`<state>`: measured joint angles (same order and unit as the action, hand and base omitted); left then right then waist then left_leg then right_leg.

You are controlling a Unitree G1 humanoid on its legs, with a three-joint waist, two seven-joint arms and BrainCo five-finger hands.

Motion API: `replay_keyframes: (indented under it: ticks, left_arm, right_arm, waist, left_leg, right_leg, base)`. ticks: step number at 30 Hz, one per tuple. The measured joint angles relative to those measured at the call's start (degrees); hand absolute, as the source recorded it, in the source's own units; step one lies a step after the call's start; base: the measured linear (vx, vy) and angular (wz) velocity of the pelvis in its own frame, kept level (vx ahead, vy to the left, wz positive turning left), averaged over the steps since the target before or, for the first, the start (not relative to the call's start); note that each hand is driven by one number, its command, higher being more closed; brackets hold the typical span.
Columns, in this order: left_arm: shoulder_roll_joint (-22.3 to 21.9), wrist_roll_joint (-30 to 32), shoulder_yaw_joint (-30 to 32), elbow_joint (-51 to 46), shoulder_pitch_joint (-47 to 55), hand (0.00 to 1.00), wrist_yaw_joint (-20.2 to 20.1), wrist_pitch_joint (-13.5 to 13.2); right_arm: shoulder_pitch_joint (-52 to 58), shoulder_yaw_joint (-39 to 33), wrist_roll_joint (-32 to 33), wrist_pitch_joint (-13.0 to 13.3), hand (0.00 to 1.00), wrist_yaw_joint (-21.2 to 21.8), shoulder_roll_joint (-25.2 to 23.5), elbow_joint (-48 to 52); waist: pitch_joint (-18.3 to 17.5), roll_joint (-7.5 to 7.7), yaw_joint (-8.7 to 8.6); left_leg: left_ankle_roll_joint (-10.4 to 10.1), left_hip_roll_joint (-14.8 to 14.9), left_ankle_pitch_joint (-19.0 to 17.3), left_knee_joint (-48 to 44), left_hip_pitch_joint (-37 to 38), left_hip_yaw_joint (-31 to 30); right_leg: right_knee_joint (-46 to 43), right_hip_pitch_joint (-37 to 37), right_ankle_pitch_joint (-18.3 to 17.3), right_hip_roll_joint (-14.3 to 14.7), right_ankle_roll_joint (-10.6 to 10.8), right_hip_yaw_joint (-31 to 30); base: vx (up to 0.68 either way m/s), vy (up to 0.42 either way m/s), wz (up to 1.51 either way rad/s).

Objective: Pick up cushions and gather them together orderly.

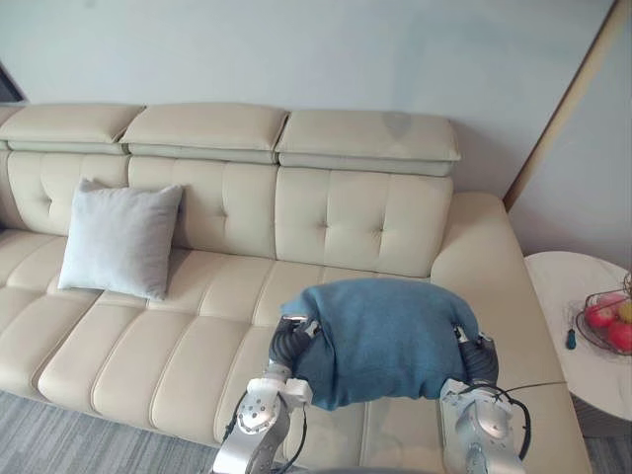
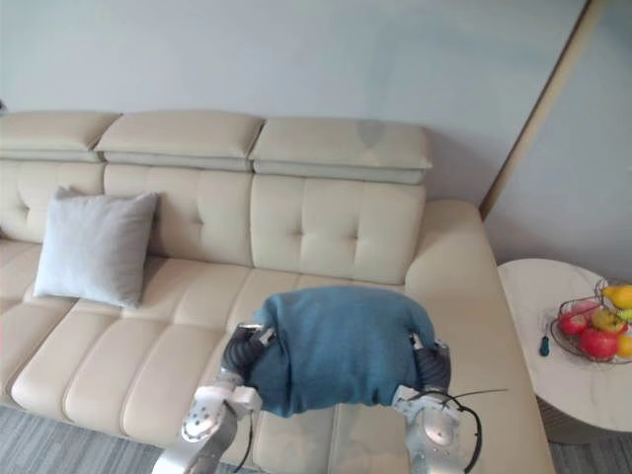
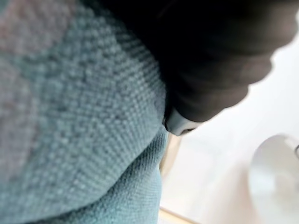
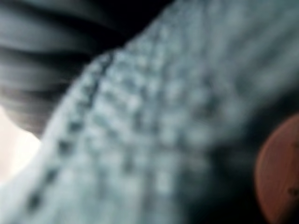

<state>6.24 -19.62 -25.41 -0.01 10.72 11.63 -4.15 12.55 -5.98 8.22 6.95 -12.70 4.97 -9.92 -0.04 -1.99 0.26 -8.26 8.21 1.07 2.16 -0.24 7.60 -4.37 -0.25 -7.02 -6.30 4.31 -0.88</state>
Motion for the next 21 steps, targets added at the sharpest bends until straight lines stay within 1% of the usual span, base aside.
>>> replay_keyframes:
  ticks: [1,3,5,6,8,10,11,13,14,15,16,17,18,20,21]
  left_arm:
    - [0.13,0.41,-0.05,0.88,-1.52,1.0,0.83,0.0]
    - [0.64,0.41,0.05,1.55,-4.5,1.0,2.46,0.0]
    - [1.65,0.41,0.48,1.6,-10.44,1.0,5.07,-0.02]
    - [1.76,0.41,0.71,1.6,-11.78,1.0,5.75,-0.02]
    - [1.76,0.44,1.63,1.6,-16.34,1.0,8.42,-0.03]
    - [1.7,1.56,2.79,1.6,-21.97,1.0,11.44,-0.09]
    - [1.71,1.79,3.06,1.6,-23.99,1.0,12.3,-0.14]
    - [1.81,2.6,3.89,1.61,-33.28,1.0,16.24,-1.33]
    - [1.93,2.66,4.59,1.62,-36.56,1.0,17.38,-1.98]
    - [2.02,2.67,5.0,1.67,-38.28,1.0,17.81,-2.32]
    - [2.38,3.68,5.99,2.37,-43.95,1.0,19.77,-3.58]
    - [2.64,4.41,6.37,3.67,-47.61,1.0,20.84,-4.5]
    - [2.87,4.7,6.7,4.4,-49.72,1.0,21.33,-4.84]
    - [4.43,6.19,8.52,8.76,-59.4,1.0,23.49,-5.61]
    - [4.64,6.21,9.01,9.88,-61.34,0.0,23.87,-5.62]
  right_arm:
    - [-1.6,0.56,-1.46,-0.61,1.0,-0.78,0.52,-1.22]
    - [-4.49,2.17,-1.92,-0.87,1.0,-2.07,1.41,-2.02]
    - [-10.69,3.56,-3.75,-1.08,1.0,-4.06,2.3,-2.07]
    - [-12.01,3.85,-3.78,-1.1,1.0,-4.56,2.3,-2.06]
    - [-16.51,4.92,-4.96,-1.2,1.0,-6.95,2.19,-2.01]
    - [-21.74,6.51,-7.71,-1.29,1.0,-10.52,2.25,-1.68]
    - [-23.28,6.66,-8.36,-1.3,1.0,-11.27,2.33,-1.28]
    - [-30.19,6.66,-8.73,-1.49,1.0,-15.09,3.52,1.34]
    - [-33.42,6.65,-9.31,-1.49,1.0,-16.17,4.22,1.71]
    - [-35.26,6.62,-9.93,-1.49,1.0,-16.67,4.59,1.71]
    - [-41.23,6.24,-11.43,-1.5,1.0,-18.81,5.49,1.7]
    - [-44.56,6.07,-12.82,-1.5,1.0,-20.16,6.12,1.69]
    - [-46.44,6.06,-13.09,-1.5,1.0,-20.79,6.54,1.67]
    - [-55.5,5.68,-15.61,-1.51,1.0,-23.34,7.75,0.4]
    - [-57.58,5.46,-16.29,-1.52,1.0,-23.92,7.85,-0.63]
  waist:
    - [0.61,0.04,-0.09]
    - [0.97,-0.13,-0.12]
    - [4.76,0.55,-0.11]
    - [5.13,0.81,-0.09]
    - [5.77,1.24,0.1]
    - [5.97,1.05,0.59]
    - [6.05,0.97,0.86]
    - [6.28,0.74,2.15]
    - [6.37,0.65,2.39]
    - [6.47,0.6,2.49]
    - [7.97,0.38,2.62]
    - [8.1,0.31,2.65]
    - [8.13,0.28,2.69]
    - [8.81,0.01,2.43]
    - [9.28,-0.05,2.31]
  left_leg:
    - [-0.02,0.23,0.31,0.04,-1.08,0.25]
    - [0.09,0.43,1.11,0.01,-4.14,0.84]
    - [0.55,0.33,2.44,-0.03,-7.86,1.31]
    - [0.63,0.3,2.78,-0.04,-9.08,1.34]
    - [0.81,0.11,3.6,-0.19,-12.34,1.27]
    - [1.0,-0.03,4.05,-0.53,-15.04,1.39]
    - [1.0,-0.01,4.23,-0.66,-15.9,1.36]
    - [1.11,0.19,5.04,-1.29,-19.9,1.2]
    - [1.11,0.26,5.41,-1.27,-21.13,1.13]
    - [1.1,0.29,5.55,-1.27,-21.66,1.09]
    - [1.22,0.25,5.93,-1.18,-22.32,0.97]
    - [1.28,0.18,6.23,-1.11,-23.36,0.76]
    - [1.27,0.17,6.45,-1.04,-24.01,0.67]
    - [1.41,0.06,8.85,1.52,-25.73,0.15]
    - [1.41,0.01,9.35,2.13,-25.74,-0.04]
  right_leg:
    - [0.25,-1.2,0.62,0.24,0.01,-0.22]
    - [0.55,-4.28,1.98,0.47,0.12,-0.9]
    - [0.69,-7.98,3.91,0.41,0.44,-1.47]
    - [0.68,-9.21,4.29,0.34,0.53,-1.48]
    - [-0.13,-12.74,4.89,0.2,0.56,-1.45]
    - [-1.9,-16.23,4.88,0.03,0.58,-1.38]
    - [-2.19,-17.11,4.88,-0.04,0.58,-1.34]
    - [-2.53,-20.66,5.41,0.0,0.96,-0.89]
    - [-2.56,-21.89,5.66,0.05,0.98,-0.78]
    - [-2.52,-22.4,5.8,0.09,0.97,-0.75]
    - [-2.39,-22.92,6.09,0.06,1.1,-0.72]
    - [-2.31,-23.88,6.35,0.02,1.13,-0.61]
    - [-2.12,-24.44,6.62,0.03,1.17,-0.59]
    - [0.35,-26.0,8.58,0.11,1.21,-0.22]
    - [0.98,-25.93,8.97,0.11,1.2,-0.04]
  base:
    - [-0.05,-0.022,-0.17]
    - [-0.07,-0.011,-0.19]
    - [-0.13,0.003,-0.14]
    - [-0.14,0.009,-0.02]
    - [-0.09,0.005,0.01]
    - [-0.07,-0.004,-0.01]
    - [-0.06,-0.015,0.02]
    - [-0.08,-0.022,0.08]
    - [-0.06,-0.017,0.05]
    - [-0.06,-0.005,0.03]
    - [-0.05,0.002,0.04]
    - [-0.05,0.005,0.04]
    - [-0.04,0.005,0.02]
    - [-0.01,0.003,0.02]
    - [0.0,0.012,0.09]
